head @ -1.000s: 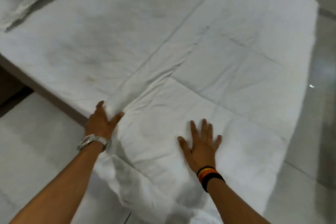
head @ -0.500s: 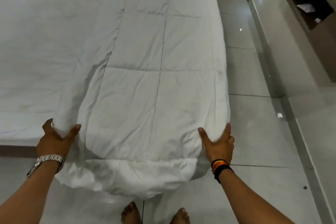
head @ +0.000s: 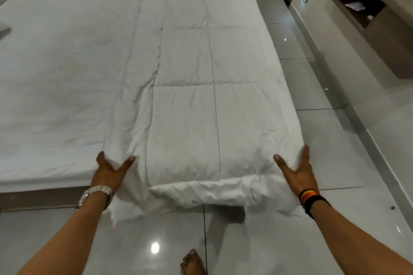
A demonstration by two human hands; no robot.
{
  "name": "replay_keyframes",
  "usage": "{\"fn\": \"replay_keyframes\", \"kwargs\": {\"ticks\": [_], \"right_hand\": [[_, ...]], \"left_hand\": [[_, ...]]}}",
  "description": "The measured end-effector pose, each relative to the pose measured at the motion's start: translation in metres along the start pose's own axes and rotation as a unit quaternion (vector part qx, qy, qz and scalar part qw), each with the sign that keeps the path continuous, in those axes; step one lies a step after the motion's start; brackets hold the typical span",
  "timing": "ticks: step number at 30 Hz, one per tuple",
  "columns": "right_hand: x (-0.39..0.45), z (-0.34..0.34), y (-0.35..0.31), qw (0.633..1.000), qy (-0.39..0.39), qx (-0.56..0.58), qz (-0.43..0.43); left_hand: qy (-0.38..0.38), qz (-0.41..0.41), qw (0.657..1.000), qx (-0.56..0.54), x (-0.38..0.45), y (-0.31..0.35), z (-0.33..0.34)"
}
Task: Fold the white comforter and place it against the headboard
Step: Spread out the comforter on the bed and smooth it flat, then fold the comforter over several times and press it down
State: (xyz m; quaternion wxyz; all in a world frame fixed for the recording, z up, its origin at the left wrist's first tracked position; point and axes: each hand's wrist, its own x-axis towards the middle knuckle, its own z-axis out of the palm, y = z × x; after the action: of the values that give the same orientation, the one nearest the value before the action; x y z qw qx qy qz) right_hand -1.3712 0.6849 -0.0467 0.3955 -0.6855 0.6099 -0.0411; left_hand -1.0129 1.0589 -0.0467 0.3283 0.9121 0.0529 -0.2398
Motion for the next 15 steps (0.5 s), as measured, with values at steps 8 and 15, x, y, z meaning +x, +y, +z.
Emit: {"fn": "replay_keyframes", "kwargs": {"ticks": [8, 15], "right_hand": [[-0.009, -0.001, 0.023, 0.997, 0.003, -0.077, -0.031], [-0.091, -0.080, 0.078, 0.998, 0.020, -0.052, 0.000]], "left_hand": [[0.063, 0.074, 0.995, 0.025, -0.022, -0.010, 0.014], [0.058, 0.070, 0.995, 0.026, -0.111, -0.057, -0.037]]}}
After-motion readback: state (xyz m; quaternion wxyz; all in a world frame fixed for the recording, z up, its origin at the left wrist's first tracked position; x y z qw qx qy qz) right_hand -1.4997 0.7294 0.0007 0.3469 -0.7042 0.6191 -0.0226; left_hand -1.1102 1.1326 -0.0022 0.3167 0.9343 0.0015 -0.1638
